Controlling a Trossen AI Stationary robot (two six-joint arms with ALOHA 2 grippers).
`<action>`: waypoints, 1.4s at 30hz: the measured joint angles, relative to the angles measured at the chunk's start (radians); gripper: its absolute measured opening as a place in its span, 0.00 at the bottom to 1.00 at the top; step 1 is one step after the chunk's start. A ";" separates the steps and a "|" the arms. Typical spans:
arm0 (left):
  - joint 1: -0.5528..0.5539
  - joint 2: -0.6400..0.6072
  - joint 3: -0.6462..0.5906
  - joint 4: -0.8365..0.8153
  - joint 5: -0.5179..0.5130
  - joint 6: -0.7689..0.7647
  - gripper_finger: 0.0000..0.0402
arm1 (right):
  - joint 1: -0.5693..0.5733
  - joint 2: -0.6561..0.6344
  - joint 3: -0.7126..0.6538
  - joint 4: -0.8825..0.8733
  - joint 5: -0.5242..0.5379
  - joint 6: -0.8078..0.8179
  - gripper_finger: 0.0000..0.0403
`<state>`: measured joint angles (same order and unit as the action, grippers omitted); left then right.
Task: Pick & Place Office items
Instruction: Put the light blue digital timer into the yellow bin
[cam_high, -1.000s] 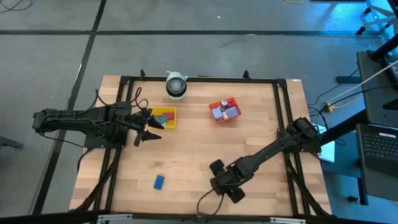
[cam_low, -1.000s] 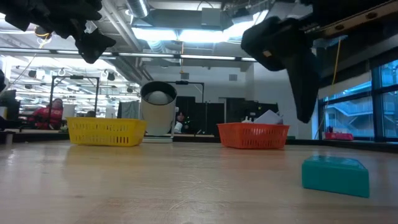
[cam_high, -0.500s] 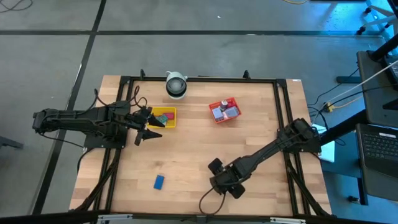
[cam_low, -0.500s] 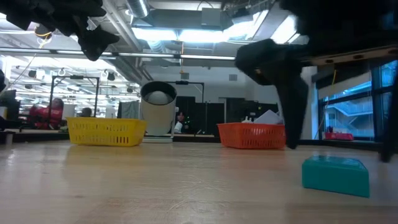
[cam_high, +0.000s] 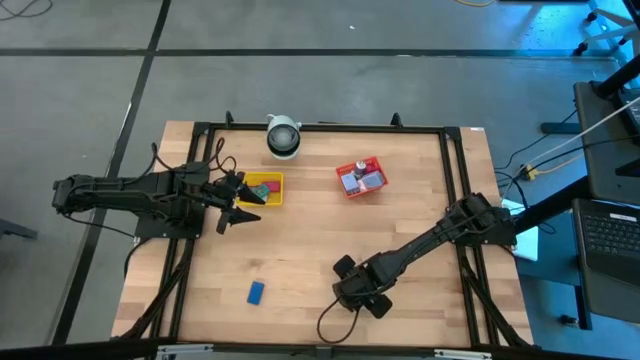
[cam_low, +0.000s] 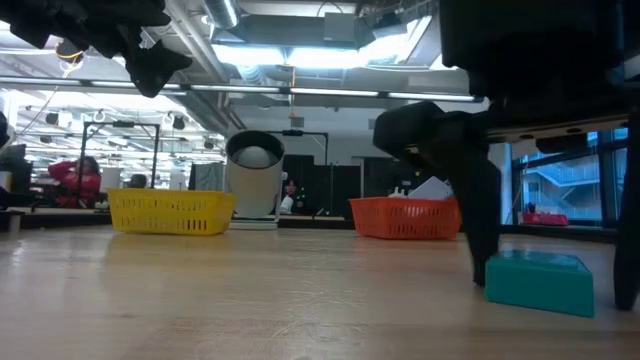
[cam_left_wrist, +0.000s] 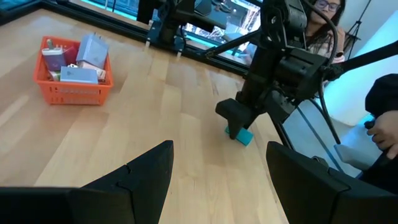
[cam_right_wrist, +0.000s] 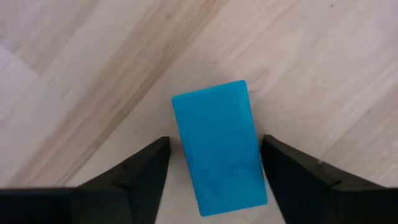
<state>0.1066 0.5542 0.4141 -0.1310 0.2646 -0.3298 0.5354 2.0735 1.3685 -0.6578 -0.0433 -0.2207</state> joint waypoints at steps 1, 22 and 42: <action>0.000 0.000 0.000 0.000 0.000 0.000 0.63 | 0.000 0.001 0.000 0.002 -0.002 0.000 0.59; 0.000 0.000 0.000 0.150 -0.088 -0.141 0.63 | -0.044 -0.054 -0.011 -0.048 0.128 0.014 0.38; 0.000 -0.119 0.000 0.263 -0.171 -0.102 0.63 | -0.350 -0.772 -0.301 0.080 0.175 0.112 0.38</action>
<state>0.1062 0.4352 0.4141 0.1324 0.0939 -0.4320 0.1859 1.3017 1.0674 -0.5778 0.1318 -0.1089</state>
